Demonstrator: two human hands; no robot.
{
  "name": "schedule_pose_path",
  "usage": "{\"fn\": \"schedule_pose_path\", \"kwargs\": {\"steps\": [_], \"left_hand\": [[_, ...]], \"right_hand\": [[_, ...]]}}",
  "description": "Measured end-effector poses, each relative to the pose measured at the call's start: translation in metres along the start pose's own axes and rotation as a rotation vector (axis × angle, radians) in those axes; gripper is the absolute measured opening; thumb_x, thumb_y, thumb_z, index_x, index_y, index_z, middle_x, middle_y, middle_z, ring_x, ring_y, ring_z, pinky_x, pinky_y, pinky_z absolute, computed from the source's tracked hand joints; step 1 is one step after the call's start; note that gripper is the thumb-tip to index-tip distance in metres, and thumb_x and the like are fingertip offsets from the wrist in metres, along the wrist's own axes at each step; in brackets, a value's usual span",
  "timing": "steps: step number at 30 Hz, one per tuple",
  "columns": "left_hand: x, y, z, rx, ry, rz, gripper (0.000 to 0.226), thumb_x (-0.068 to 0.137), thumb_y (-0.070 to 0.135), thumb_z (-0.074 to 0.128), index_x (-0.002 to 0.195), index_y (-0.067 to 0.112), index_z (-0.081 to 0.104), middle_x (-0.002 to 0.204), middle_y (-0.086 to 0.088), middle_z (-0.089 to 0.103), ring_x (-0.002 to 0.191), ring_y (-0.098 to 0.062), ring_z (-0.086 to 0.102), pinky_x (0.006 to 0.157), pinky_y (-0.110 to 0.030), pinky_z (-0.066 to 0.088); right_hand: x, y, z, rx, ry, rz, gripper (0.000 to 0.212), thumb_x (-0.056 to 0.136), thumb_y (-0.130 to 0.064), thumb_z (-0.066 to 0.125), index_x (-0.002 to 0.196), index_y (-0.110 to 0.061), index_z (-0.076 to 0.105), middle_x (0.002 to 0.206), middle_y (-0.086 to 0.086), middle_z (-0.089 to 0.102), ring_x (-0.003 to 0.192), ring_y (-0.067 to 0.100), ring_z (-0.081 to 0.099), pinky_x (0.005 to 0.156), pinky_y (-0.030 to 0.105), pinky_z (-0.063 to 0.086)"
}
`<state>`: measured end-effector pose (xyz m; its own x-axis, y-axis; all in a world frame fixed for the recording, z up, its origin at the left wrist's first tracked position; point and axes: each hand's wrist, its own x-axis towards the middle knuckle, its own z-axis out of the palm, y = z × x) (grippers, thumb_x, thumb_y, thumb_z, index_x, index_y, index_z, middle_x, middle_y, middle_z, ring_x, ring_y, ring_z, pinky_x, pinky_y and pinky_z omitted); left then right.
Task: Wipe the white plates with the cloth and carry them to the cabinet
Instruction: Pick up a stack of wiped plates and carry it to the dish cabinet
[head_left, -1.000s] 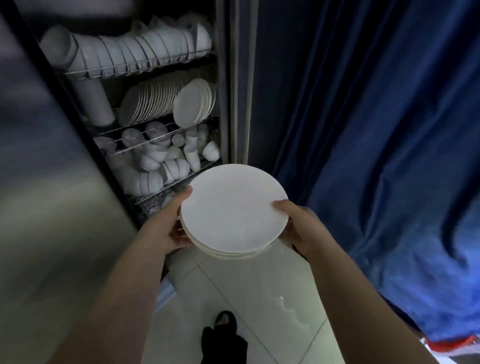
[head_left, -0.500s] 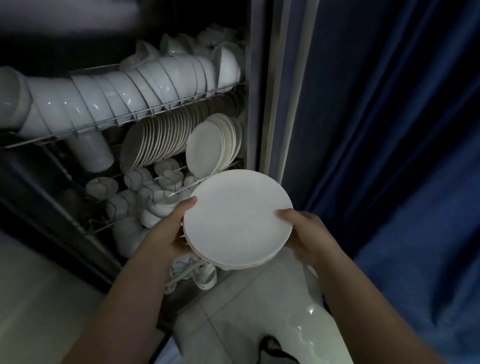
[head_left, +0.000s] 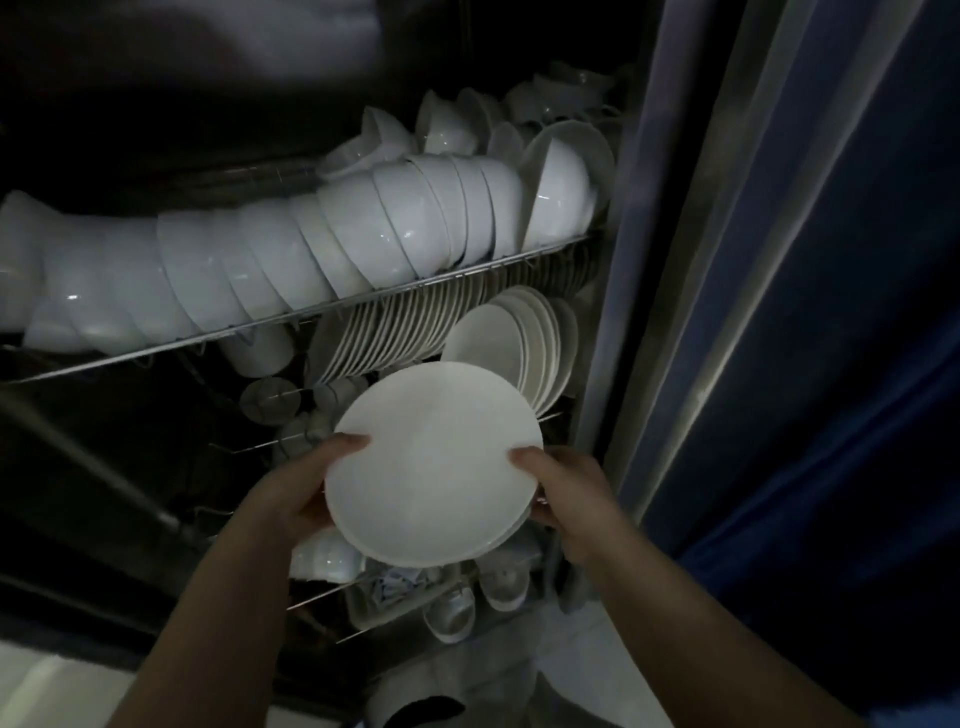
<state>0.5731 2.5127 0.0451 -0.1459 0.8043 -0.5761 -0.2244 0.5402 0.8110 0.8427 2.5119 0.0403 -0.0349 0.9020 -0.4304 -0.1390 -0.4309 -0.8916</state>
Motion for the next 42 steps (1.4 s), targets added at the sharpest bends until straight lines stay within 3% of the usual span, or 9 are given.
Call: {"fn": "schedule_pose_path", "kwargs": {"steps": [3,6,11,17,23,27,30,36,42], "left_hand": [[0.017,0.014,-0.013,0.031,-0.058,0.024,0.074,0.051,0.033,0.089,0.117,0.011,0.065,0.112,-0.013,0.071,0.104,-0.035,0.066,0.074,-0.042,0.055],[0.038,0.026,-0.022,0.011,-0.107,0.04,0.059,0.064,0.035,0.08,0.116,0.013,0.066,0.11,-0.013,0.072,0.095,-0.031,0.071,0.074,-0.043,0.057],[0.078,0.046,-0.024,-0.058,-0.16,0.086,0.043,0.076,0.037,0.068,0.115,0.018,0.066,0.113,-0.01,0.071,0.098,-0.028,0.07,0.071,-0.04,0.058],[0.131,0.056,-0.024,-0.027,-0.212,0.061,0.049,0.078,0.041,0.066,0.12,0.016,0.065,0.122,-0.012,0.067,0.116,-0.034,0.059,0.104,-0.052,0.04],[0.167,0.054,-0.012,-0.084,-0.32,0.045,0.04,0.082,0.036,0.059,0.112,0.01,0.066,0.109,-0.014,0.072,0.097,-0.03,0.069,0.086,-0.043,0.048],[0.185,0.051,-0.006,-0.113,-0.411,0.023,0.035,0.097,0.035,0.044,0.111,0.01,0.064,0.105,-0.013,0.073,0.095,-0.029,0.07,0.085,-0.043,0.048],[0.194,0.049,0.0,-0.091,-0.429,0.019,0.035,0.095,0.035,0.047,0.112,0.01,0.064,0.105,-0.013,0.073,0.102,-0.031,0.065,0.092,-0.044,0.047],[0.205,0.044,0.006,-0.119,-0.451,0.018,0.036,0.1,0.033,0.038,0.111,0.009,0.063,0.101,-0.011,0.074,0.092,-0.026,0.071,0.088,-0.043,0.048],[0.211,0.037,0.009,-0.141,-0.447,-0.008,0.035,0.103,0.032,0.036,0.113,0.009,0.061,0.099,-0.011,0.074,0.089,-0.025,0.072,0.082,-0.043,0.05]], "right_hand": [[0.022,-0.002,0.016,0.021,0.004,-0.013,0.028,0.078,-0.028,0.074,0.101,-0.011,0.07,0.096,0.006,0.075,0.091,0.027,0.07,0.085,0.05,0.057],[0.039,-0.007,0.032,-0.008,0.031,-0.048,0.037,0.074,-0.033,0.076,0.104,-0.013,0.07,0.096,0.005,0.074,0.091,0.027,0.07,0.084,0.052,0.056],[0.054,-0.018,0.058,0.043,0.119,-0.145,0.041,0.077,-0.027,0.077,0.112,-0.012,0.063,0.101,0.007,0.071,0.083,0.021,0.068,0.052,0.023,0.049],[0.069,-0.022,0.078,-0.012,0.244,-0.242,0.031,0.073,-0.027,0.081,0.096,-0.026,0.06,0.1,-0.003,0.068,0.091,0.017,0.067,0.082,0.045,0.057],[0.079,-0.017,0.085,-0.097,0.38,-0.379,0.038,0.071,-0.025,0.083,0.099,-0.012,0.061,0.098,0.002,0.068,0.089,0.019,0.066,0.079,0.05,0.057],[0.083,-0.015,0.089,-0.142,0.429,-0.405,0.047,0.068,-0.032,0.082,0.103,-0.01,0.06,0.107,0.008,0.064,0.095,0.025,0.064,0.082,0.048,0.056],[0.087,-0.013,0.088,-0.201,0.484,-0.439,0.048,0.067,-0.033,0.081,0.102,-0.007,0.059,0.108,0.011,0.062,0.097,0.027,0.062,0.083,0.047,0.054],[0.092,-0.005,0.09,-0.309,0.584,-0.495,0.054,0.068,-0.032,0.083,0.104,-0.004,0.055,0.104,0.004,0.051,0.097,0.026,0.057,0.083,0.047,0.053],[0.096,0.003,0.092,-0.394,0.607,-0.528,0.05,0.066,-0.035,0.082,0.101,-0.011,0.056,0.103,0.004,0.048,0.091,0.019,0.054,0.075,0.031,0.049]]}}
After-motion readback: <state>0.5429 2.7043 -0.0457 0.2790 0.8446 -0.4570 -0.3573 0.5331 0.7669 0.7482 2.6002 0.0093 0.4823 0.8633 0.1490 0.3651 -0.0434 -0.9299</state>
